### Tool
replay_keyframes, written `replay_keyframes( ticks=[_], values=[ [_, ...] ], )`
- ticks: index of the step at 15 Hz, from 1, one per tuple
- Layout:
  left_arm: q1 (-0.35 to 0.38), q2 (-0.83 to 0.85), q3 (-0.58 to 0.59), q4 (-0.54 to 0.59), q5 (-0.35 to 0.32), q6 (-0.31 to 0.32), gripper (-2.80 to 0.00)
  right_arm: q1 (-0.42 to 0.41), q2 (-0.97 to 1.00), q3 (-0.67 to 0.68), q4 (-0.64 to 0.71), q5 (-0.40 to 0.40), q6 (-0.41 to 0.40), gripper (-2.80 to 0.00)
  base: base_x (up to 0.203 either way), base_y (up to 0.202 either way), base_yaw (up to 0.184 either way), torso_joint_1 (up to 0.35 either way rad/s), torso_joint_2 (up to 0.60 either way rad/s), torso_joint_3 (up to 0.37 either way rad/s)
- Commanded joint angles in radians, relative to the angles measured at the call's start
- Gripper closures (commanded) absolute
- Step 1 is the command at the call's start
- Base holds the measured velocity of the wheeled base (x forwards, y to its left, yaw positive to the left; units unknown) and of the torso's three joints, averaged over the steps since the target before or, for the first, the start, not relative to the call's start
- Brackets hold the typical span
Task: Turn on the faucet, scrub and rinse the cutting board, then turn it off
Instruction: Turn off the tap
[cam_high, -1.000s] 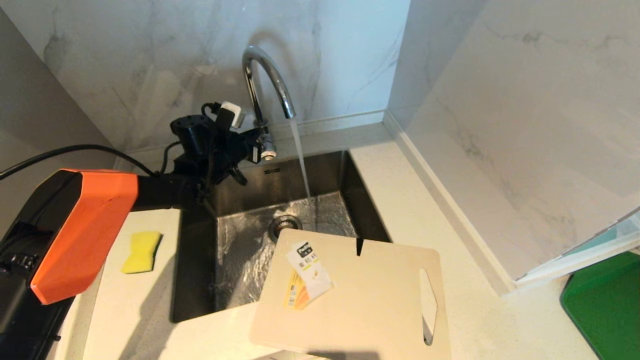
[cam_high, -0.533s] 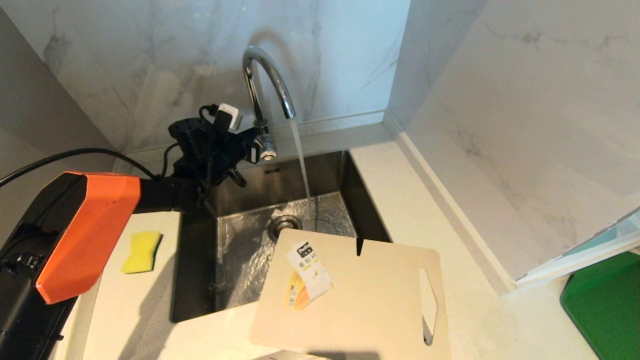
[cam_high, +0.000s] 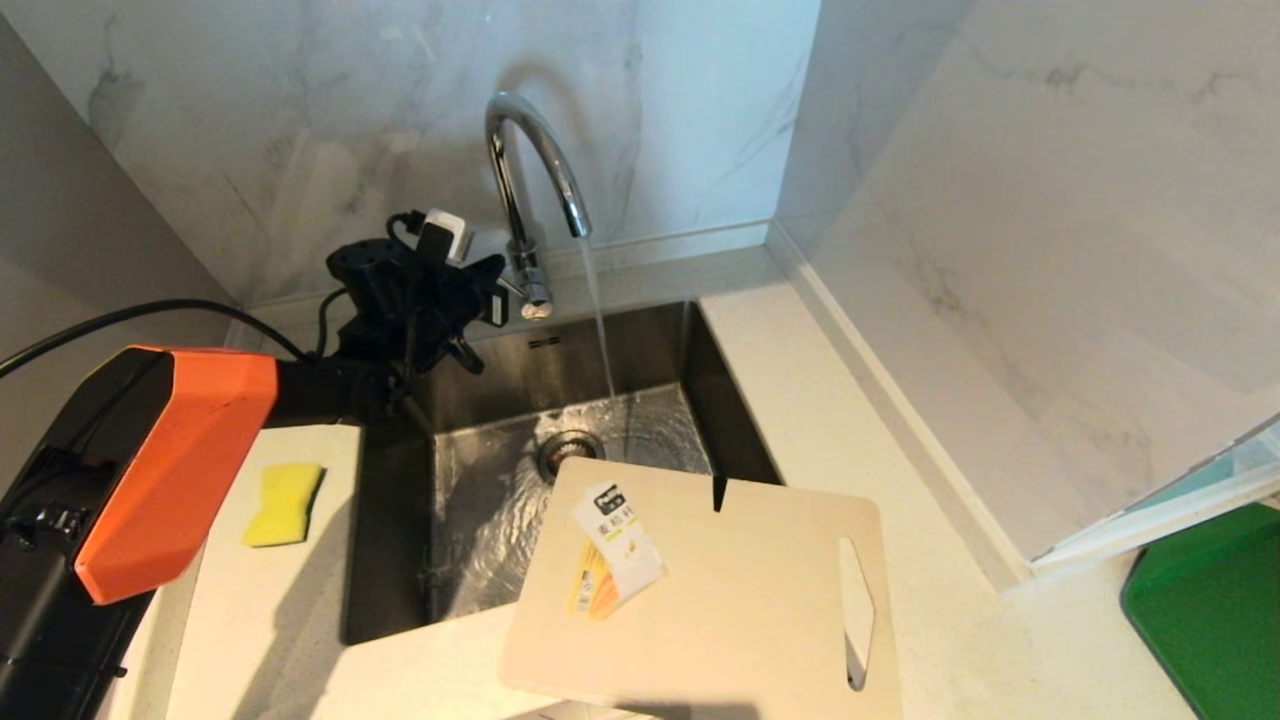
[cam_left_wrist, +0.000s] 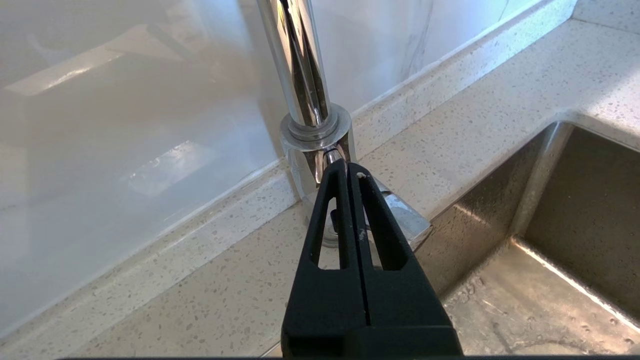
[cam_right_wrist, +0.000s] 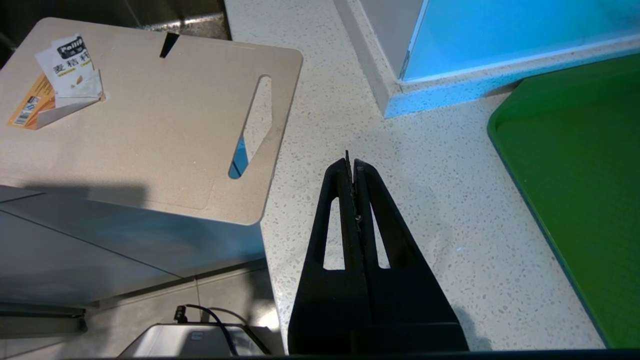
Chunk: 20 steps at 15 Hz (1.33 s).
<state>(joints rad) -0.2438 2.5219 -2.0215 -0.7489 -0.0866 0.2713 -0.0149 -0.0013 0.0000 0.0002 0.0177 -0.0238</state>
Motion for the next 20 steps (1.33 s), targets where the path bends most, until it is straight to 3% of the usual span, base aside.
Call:
replay_keyframes(
  ticks=[1, 12, 20],
  values=[
    [0.005, 0.005, 0.000, -0.004, -0.001, 0.002, 0.00, 0.000, 0.001, 0.000, 0.000, 0.001, -0.001, 0.00, 0.000, 0.000, 0.000, 0.000, 0.00, 0.000],
    [0.035, 0.005, 0.003, 0.007, 0.011, 0.005, 0.00, 0.000, 0.001, 0.000, 0.000, 0.001, -0.001, 0.00, 0.000, 0.000, 0.000, 0.000, 0.00, 0.000],
    [0.035, 0.011, 0.004, 0.037, 0.100, 0.002, 0.00, 0.000, 0.001, 0.000, 0.000, 0.001, -0.001, 0.00, 0.000, 0.000, 0.000, 0.000, 0.00, 0.000]
  ],
)
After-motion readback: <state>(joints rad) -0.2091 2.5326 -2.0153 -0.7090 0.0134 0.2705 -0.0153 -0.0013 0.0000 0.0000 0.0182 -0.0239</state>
